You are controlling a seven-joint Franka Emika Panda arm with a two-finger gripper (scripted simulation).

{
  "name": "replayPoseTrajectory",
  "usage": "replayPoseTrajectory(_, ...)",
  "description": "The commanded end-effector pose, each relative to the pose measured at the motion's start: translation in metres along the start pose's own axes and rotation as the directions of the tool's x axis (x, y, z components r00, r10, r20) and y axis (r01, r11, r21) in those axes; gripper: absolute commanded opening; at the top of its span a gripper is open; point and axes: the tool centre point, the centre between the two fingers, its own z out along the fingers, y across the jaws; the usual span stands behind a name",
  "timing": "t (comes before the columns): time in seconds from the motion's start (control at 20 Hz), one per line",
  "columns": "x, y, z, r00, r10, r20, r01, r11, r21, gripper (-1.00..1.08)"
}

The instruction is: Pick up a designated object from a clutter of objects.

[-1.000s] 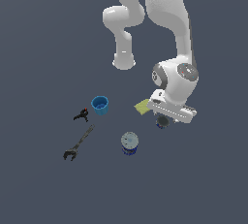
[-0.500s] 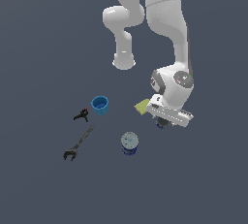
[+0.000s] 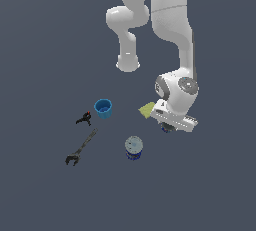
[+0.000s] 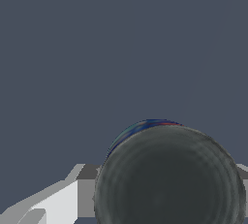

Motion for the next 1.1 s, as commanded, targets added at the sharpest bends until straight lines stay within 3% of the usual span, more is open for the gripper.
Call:
replayPoseTrajectory(0.0,0.0,0.001,0.001,1.0,0.001,0.0,-0.001,1.0,-0.001,-1.0)
replayPoseTrajectory(0.55,-0.001,0.001,-0.005,1.0,0.0,0.0,0.0,1.0,0.0,-1.0)
replayPoseTrajectory(1.05,-0.011,0.013,-0.046,1.0,0.0,-0.001,0.0,1.0,0.0,-1.0)
